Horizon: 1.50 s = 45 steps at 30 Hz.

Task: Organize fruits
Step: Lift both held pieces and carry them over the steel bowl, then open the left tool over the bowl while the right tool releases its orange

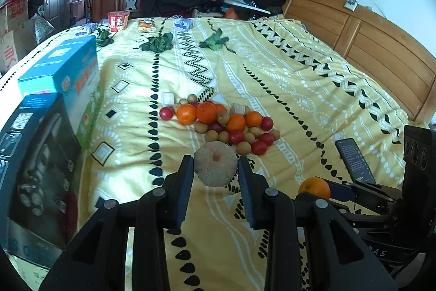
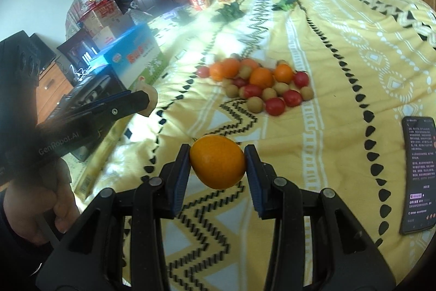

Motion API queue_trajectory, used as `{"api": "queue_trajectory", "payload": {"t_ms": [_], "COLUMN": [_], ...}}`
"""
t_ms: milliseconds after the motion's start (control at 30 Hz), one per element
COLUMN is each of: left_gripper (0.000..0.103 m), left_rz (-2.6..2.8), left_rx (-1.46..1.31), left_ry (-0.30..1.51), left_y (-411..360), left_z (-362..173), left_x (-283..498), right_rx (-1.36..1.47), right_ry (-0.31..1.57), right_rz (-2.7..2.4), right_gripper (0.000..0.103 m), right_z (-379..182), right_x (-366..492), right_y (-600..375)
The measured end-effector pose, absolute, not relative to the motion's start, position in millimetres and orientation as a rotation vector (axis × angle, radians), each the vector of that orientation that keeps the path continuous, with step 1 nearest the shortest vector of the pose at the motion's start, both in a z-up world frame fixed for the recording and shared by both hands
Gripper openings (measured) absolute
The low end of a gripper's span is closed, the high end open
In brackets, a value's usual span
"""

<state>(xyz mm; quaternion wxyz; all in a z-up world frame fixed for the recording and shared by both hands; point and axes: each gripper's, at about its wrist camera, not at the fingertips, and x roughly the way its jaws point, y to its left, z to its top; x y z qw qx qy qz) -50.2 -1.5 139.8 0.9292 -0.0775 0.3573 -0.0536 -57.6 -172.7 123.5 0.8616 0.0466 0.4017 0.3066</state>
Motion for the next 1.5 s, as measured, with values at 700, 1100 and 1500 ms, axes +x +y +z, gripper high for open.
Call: {"api": "queue_trajectory", "payload": {"t_ms": [700, 1100, 1500], "left_gripper": [0.033, 0.033, 0.033], "left_rz": [-0.013, 0.345, 0.62], "left_rx": [-0.218, -0.337, -0.501], "left_ry": [0.643, 0.542, 0.549], "left_y": [60.2, 210.9, 339.9], "left_z": [177.1, 204.9, 174.0], "left_x": [-84.9, -175.0, -276.4], "right_rx": [0.008, -0.087, -0.287], "right_ry": [0.753, 0.672, 0.707], "right_rz": [0.796, 1.031, 1.23], "right_gripper": [0.04, 0.04, 0.04], "right_z": [172.7, 225.2, 228.6], "right_x": [-73.6, -95.8, -172.0], "right_y": [-98.5, 29.0, 187.4]}}
